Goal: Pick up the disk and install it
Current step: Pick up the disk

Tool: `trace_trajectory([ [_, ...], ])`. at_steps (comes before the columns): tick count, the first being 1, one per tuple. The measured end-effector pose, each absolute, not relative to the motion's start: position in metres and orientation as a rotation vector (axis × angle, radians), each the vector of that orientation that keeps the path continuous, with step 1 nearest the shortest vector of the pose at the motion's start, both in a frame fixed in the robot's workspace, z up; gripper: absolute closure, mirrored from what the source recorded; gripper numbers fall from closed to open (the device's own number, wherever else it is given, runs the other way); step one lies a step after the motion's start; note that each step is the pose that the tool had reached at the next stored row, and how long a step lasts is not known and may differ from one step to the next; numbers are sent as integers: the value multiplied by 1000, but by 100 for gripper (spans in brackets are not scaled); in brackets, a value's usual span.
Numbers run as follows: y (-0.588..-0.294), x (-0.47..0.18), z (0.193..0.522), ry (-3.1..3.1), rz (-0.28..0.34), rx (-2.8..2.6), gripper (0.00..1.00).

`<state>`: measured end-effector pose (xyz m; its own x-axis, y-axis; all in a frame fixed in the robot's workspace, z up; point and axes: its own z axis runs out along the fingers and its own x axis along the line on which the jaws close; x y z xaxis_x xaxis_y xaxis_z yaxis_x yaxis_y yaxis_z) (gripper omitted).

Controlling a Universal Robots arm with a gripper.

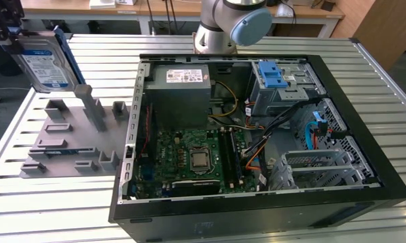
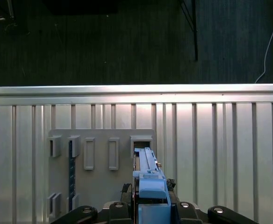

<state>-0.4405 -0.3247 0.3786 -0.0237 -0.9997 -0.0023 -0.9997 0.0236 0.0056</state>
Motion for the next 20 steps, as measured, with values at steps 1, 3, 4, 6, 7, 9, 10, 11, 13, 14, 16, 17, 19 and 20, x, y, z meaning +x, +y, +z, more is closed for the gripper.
trace_trajectory([
  [1,-325,-440,379,-2246,-9,2193,64],
  [3,-325,-440,380,-2246,-9,2193,64],
  [4,-325,-440,381,-2246,-9,2193,64],
  [6,-325,-441,382,-2246,-9,2193,64],
  [7,-325,-440,383,-2246,-9,2193,64],
  [9,-325,-441,384,-2246,-9,2193,64],
  [10,-325,-440,385,-2246,-9,2193,64],
  [11,-325,-440,386,-2246,-9,2193,64],
  [13,-325,-440,387,-2246,-9,2193,64],
  [14,-325,-440,388,-2246,-9,2193,64],
  [16,-325,-441,389,-2246,-9,2193,64],
  [17,-325,-440,390,-2246,-9,2193,64],
  [19,-325,-440,391,-2246,-9,2193,64],
  [20,-325,-441,392,-2246,-9,2193,64],
])
